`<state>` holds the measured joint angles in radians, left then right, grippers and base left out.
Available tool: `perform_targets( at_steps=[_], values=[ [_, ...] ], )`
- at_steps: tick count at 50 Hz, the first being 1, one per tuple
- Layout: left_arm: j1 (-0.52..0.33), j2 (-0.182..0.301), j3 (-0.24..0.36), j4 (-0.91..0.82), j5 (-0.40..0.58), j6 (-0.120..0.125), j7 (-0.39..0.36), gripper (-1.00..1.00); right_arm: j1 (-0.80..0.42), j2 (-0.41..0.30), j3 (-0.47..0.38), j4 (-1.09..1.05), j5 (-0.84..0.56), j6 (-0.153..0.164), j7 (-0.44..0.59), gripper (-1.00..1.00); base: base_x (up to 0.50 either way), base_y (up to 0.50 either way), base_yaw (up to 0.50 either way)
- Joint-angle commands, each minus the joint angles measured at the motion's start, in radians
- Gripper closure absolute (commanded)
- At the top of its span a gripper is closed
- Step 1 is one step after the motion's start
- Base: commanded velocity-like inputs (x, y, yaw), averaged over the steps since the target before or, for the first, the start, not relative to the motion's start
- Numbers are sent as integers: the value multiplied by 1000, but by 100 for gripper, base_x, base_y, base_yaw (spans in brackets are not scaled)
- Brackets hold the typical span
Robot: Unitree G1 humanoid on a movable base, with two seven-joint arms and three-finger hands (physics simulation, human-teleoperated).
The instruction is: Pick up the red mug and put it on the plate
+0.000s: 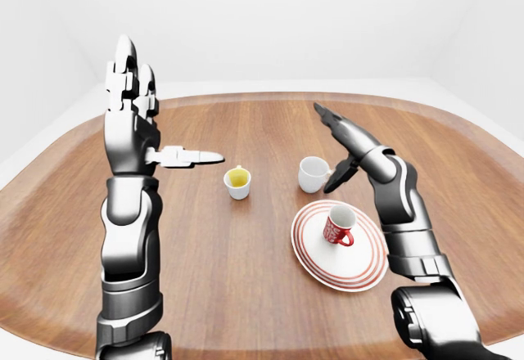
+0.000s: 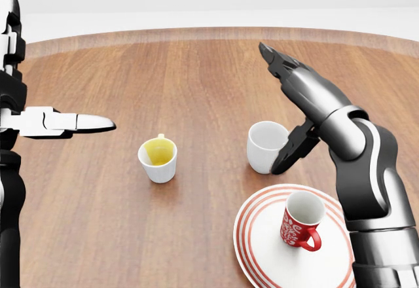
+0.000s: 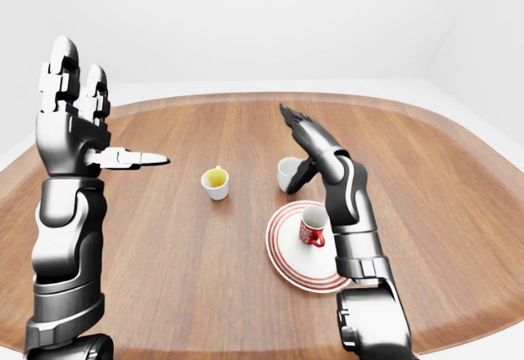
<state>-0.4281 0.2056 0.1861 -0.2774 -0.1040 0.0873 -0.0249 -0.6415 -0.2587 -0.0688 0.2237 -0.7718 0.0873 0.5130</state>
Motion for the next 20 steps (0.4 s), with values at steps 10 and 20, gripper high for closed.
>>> perform_targets(
  at_steps=[10, 20],
  values=[
    [6, -1, -2, -62, 1, 0, 1, -100, -120, -50, -56, -272, 133, 0, 56, -100, 0, 0, 0],
    [-3, 0, -3, -80, 7, 0, -2, -100, -192, -106, -85, -299, 266, 0, 7, -100, 0, 0, 0]
  ],
)
